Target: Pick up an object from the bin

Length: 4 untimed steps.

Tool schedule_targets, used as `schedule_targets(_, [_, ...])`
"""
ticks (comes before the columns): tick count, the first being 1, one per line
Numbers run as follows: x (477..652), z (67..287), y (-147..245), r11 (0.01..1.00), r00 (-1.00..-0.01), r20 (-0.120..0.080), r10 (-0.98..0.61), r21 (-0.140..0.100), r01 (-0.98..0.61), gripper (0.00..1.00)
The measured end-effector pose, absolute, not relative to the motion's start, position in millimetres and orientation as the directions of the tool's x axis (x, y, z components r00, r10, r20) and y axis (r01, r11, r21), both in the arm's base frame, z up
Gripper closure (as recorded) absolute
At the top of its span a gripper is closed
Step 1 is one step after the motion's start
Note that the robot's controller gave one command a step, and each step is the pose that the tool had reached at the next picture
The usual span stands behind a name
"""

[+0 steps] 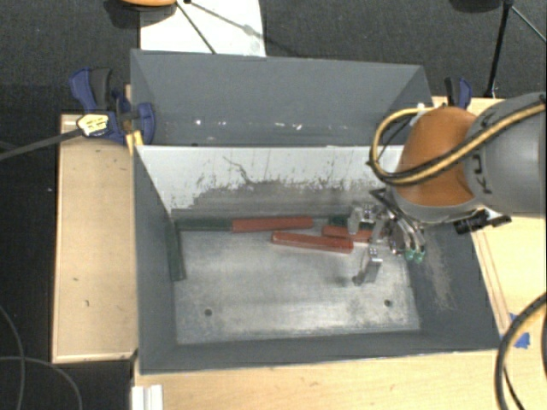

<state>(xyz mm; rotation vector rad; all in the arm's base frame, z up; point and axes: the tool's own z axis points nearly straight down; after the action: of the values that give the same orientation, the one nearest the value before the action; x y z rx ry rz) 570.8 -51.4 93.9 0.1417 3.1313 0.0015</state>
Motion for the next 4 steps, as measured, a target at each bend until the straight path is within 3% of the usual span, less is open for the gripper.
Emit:
schedule_targets(1, [571.6,83.9,-27.2,0.973,-0.973,-0.001,0.23,0.0,0.23,0.0])
schedule_targets(2, [575.8,78.3,-20.0,0.969,-0.969,-0.003,0.245,0.002,0.245,0.0])
schedule_targets(3, [585.6,73.2,-9.4,0.975,-0.975,-0.007,0.223,0.001,0.223,1.0])
schedule_targets(4, [585.6,73.2,-9.4,0.975,-0.975,-0.007,0.221,0.001,0.221,1.0])
